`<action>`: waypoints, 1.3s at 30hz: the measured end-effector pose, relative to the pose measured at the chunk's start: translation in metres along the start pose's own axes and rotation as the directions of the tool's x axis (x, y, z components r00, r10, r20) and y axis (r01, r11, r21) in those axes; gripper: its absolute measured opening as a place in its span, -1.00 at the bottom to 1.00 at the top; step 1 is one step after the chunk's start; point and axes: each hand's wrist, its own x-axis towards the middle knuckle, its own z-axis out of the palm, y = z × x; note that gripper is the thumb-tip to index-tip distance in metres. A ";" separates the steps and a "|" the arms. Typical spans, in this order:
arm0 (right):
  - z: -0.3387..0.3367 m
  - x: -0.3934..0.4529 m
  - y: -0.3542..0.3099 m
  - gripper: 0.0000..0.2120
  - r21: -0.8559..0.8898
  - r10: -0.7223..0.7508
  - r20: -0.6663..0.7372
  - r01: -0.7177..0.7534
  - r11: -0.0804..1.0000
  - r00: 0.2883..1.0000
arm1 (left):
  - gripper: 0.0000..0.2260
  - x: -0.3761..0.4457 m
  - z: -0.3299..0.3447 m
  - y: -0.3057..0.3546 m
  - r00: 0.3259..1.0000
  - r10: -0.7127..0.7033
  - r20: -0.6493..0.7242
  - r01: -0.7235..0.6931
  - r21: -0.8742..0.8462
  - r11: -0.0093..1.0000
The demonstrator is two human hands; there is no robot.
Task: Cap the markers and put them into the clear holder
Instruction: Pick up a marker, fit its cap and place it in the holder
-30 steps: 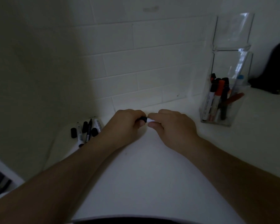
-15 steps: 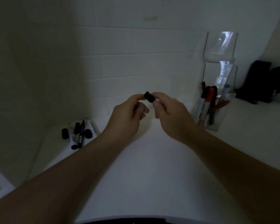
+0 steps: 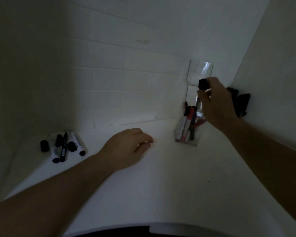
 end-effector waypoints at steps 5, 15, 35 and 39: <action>0.009 -0.008 0.017 -0.60 -0.152 0.052 0.037 -0.046 0.987 0.998 | -0.75 -0.007 0.006 0.011 0.997 0.070 0.013 -0.071 0.144 0.987; 0.008 -0.014 0.028 -0.71 -0.458 0.102 -0.058 -0.118 0.881 0.993 | -0.74 -0.008 0.010 0.009 0.993 0.120 0.015 -0.120 0.250 0.961; 0.009 -0.040 0.032 -0.69 -0.422 0.074 0.100 -0.025 0.906 0.992 | -0.76 -0.008 0.011 0.007 0.995 0.096 -0.012 -0.093 0.148 0.985; 0.027 -0.060 -0.008 -0.72 -0.301 -0.150 -0.039 0.131 0.944 0.988 | -0.79 -0.006 0.004 0.003 0.994 0.106 -0.035 -0.102 0.100 0.990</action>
